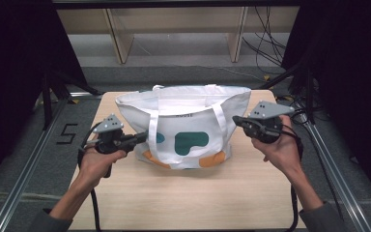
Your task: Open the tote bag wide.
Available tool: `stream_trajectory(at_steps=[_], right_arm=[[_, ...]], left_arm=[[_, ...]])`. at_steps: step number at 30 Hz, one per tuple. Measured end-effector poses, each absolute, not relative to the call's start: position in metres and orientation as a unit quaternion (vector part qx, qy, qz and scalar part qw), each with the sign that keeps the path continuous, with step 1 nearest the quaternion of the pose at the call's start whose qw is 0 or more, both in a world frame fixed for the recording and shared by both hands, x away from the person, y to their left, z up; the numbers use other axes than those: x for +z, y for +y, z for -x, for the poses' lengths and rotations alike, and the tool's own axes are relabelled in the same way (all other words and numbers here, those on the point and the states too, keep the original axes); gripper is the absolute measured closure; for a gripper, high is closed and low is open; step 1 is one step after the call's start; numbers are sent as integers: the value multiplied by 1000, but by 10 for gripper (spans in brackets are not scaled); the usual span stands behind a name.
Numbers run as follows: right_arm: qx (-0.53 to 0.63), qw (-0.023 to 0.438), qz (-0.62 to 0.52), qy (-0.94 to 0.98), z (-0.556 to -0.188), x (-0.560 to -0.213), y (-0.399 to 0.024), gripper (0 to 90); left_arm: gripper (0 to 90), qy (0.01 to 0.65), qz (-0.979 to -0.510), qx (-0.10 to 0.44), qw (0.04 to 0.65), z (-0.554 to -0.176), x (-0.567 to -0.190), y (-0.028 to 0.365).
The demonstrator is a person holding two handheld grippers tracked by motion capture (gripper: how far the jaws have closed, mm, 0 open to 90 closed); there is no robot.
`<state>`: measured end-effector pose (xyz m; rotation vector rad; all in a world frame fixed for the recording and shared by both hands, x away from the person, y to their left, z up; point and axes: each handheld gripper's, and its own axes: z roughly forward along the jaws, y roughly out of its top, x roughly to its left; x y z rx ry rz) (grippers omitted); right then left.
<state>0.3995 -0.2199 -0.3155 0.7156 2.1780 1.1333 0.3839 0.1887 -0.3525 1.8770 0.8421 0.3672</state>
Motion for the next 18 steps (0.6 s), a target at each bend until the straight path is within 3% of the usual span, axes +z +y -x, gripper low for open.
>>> stream_trajectory(at_steps=[9,18], right_arm=[[405,297,-273,820,-441,-291,-201,900],[389,282,-293,827,-478,-288,-183,900]], left_arm=[[893,358,-769,193,493,-435,-299,175],[887,388,-779,179,460,-483,-301,170]])
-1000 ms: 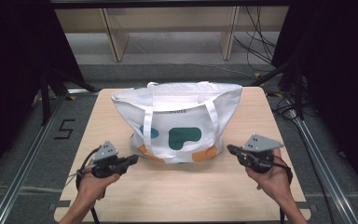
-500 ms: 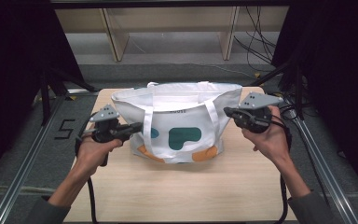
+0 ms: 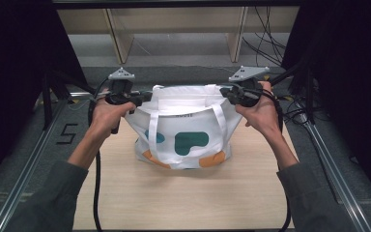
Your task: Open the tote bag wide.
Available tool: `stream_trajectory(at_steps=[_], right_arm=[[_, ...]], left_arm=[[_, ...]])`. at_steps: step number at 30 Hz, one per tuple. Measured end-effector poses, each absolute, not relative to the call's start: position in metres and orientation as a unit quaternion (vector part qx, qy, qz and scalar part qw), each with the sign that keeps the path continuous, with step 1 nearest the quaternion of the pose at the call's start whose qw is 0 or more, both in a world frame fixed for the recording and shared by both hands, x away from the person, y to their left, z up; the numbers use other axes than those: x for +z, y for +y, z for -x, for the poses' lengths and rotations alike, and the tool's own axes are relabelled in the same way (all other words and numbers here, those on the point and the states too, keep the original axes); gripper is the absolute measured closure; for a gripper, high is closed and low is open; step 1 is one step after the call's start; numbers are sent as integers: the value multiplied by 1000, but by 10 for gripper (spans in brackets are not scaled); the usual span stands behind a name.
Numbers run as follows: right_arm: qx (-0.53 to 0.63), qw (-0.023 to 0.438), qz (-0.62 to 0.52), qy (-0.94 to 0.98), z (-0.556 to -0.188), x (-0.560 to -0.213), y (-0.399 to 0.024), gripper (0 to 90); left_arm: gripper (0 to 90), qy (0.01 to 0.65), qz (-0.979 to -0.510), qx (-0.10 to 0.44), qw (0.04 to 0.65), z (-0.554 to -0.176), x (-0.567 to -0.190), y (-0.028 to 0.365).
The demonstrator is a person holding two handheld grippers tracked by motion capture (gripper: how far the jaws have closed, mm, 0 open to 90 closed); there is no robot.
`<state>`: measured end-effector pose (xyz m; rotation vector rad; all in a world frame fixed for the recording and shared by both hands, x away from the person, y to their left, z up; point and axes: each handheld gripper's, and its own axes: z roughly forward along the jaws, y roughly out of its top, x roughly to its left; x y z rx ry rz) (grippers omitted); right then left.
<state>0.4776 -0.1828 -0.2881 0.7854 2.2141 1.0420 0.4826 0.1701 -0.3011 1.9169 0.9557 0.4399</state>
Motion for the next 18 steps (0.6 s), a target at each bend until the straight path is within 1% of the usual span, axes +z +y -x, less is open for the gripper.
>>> stream_trajectory(at_steps=[1,4,5,7,9,11,12,13,14,15,16,17,18], right_arm=[[383,278,-295,830,-482,-291,-182,900],[369,271,-297,838,-491,-302,-179,900],[355,250,-313,844,-492,-309,-177,900],[348,246,-320,846,-493,-314,-177,900],[338,226,-321,855,-495,-326,-175,898],[318,219,-314,867,-498,-340,-174,900],[308,208,-323,871,-497,-351,-173,900],[308,208,-323,871,-497,-351,-173,900],[304,201,-328,871,-498,-368,-170,900],[304,201,-328,871,-498,-368,-170,900],[290,192,-324,880,-499,-381,-169,900],[288,194,-330,878,-500,-389,-168,900],[280,186,-329,882,-500,-393,-169,900]], left_arm=[[887,395,-775,175,461,-486,-305,169],[887,401,-784,163,445,-493,-315,171],[887,402,-786,164,441,-494,-318,171],[887,405,-794,163,423,-498,-329,173],[887,411,-799,156,411,-502,-339,176],[887,417,-802,150,399,-507,-352,179],[887,424,-801,146,397,-510,-359,180],[887,429,-801,143,393,-512,-368,182],[887,438,-800,139,385,-514,-379,183],[887,444,-800,135,380,-516,-388,184],[889,450,-801,127,374,-518,-398,186],[890,450,-808,118,361,-519,-406,188],[891,453,-808,116,358,-519,-413,189]])
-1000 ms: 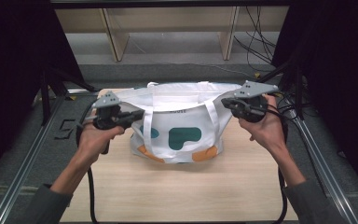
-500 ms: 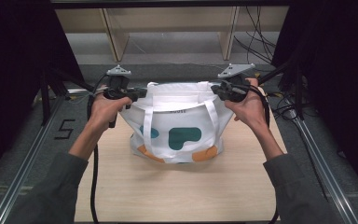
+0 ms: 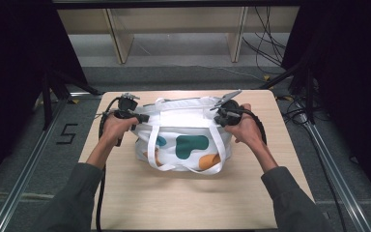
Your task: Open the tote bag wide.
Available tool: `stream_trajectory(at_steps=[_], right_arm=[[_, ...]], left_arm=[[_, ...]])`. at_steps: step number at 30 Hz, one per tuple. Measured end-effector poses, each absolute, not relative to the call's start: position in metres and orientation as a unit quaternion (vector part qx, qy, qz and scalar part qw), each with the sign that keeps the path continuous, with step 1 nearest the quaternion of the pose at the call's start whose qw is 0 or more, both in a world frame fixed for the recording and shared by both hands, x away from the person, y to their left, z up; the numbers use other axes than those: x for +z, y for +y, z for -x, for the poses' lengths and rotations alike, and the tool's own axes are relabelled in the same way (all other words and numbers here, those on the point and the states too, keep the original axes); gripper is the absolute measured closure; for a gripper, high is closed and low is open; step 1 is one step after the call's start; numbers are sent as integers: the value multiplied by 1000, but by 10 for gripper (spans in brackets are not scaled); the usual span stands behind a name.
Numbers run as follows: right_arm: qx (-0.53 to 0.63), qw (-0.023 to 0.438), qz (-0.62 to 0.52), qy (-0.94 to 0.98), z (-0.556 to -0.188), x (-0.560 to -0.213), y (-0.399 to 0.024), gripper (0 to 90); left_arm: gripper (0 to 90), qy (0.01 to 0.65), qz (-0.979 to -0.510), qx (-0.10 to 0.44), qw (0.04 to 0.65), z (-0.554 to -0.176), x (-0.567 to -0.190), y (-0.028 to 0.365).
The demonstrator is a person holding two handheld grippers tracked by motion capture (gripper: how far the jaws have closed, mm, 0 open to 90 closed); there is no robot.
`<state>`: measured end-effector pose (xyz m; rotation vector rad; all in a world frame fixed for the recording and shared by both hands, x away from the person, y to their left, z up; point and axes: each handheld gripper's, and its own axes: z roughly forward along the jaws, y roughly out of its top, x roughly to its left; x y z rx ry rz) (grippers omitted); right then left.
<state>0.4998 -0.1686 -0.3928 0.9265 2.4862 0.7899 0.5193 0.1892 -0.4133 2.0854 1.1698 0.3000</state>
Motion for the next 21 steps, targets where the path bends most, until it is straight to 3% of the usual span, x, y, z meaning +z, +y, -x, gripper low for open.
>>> stream_trajectory(at_steps=[3,6,14,17,21], right_arm=[[283,172,-336,881,-496,-407,-170,900],[311,149,-337,876,-487,-422,-176,900],[330,159,-344,865,-489,-395,-162,900],[336,181,-334,862,-510,-391,-139,893],[317,161,-337,872,-521,-398,-130,900]], left_arm=[[894,464,-806,99,353,-516,-440,197],[895,468,-796,88,374,-514,-444,203],[891,437,-820,102,355,-509,-429,186],[892,428,-827,98,352,-508,-430,183],[884,430,-819,93,367,-507,-425,188]])
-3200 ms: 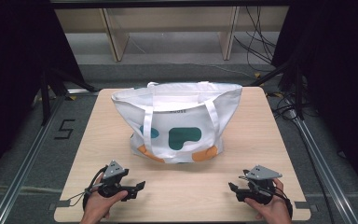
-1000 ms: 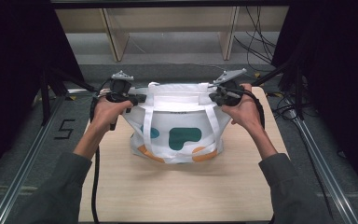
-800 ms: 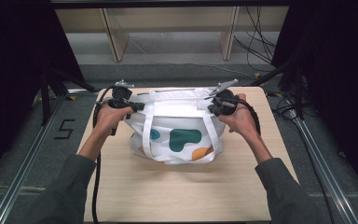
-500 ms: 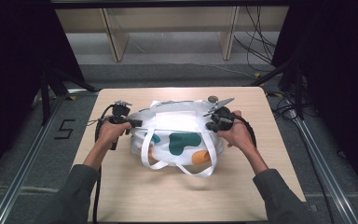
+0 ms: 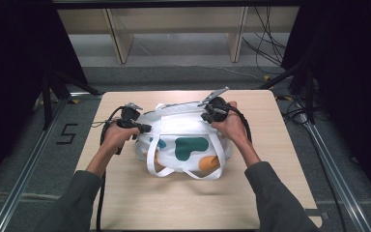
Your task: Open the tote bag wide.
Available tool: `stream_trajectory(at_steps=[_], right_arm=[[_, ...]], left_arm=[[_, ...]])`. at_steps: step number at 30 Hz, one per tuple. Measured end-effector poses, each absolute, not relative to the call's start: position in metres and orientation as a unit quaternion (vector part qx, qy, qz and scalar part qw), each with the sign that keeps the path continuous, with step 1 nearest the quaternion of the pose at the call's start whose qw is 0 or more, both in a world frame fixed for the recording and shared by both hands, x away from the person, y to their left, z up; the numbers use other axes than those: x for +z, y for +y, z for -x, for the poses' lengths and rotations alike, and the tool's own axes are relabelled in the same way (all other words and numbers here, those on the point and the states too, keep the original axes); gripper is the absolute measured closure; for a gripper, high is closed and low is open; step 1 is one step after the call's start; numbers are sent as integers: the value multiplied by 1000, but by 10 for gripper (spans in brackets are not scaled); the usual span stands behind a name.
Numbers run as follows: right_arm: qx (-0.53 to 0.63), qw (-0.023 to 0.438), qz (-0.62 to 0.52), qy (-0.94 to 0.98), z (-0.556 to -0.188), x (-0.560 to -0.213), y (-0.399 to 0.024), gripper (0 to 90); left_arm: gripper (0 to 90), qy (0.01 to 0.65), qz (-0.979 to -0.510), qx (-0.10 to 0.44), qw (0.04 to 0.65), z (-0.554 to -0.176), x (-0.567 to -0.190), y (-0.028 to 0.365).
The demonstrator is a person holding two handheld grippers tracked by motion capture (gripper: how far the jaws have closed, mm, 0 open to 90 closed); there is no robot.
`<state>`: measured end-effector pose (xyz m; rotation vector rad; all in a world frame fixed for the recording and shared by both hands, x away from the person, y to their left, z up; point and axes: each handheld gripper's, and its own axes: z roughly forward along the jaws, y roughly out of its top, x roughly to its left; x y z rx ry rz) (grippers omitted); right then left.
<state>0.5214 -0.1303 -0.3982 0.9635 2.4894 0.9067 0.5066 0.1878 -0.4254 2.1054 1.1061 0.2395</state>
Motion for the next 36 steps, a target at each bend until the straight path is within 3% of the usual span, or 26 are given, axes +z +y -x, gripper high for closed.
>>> stream_trajectory(at_steps=[3,4,8,12,20,25,28,32,36], right_arm=[[312,129,-323,884,-515,-405,-132,900],[334,100,-309,885,-502,-403,-135,900],[304,64,-266,912,-470,-407,-134,900],[274,64,-262,923,-451,-413,-127,900],[353,120,-266,889,-475,-390,-125,900],[344,139,-279,886,-486,-396,-119,900],[333,112,-279,894,-476,-409,-112,900],[268,62,-210,938,-434,-438,-105,900],[263,40,-210,941,-421,-458,-105,900]], left_arm=[[883,431,-811,89,386,-510,-420,184],[887,428,-806,85,400,-514,-418,176],[888,427,-811,84,391,-521,-422,164],[888,426,-818,85,377,-523,-422,155],[885,410,-823,83,384,-519,-410,149],[871,371,-836,71,398,-504,-401,133],[878,358,-837,46,412,-501,-403,119],[884,349,-849,47,393,-507,-411,103],[892,357,-852,49,380,-514,-419,98]])
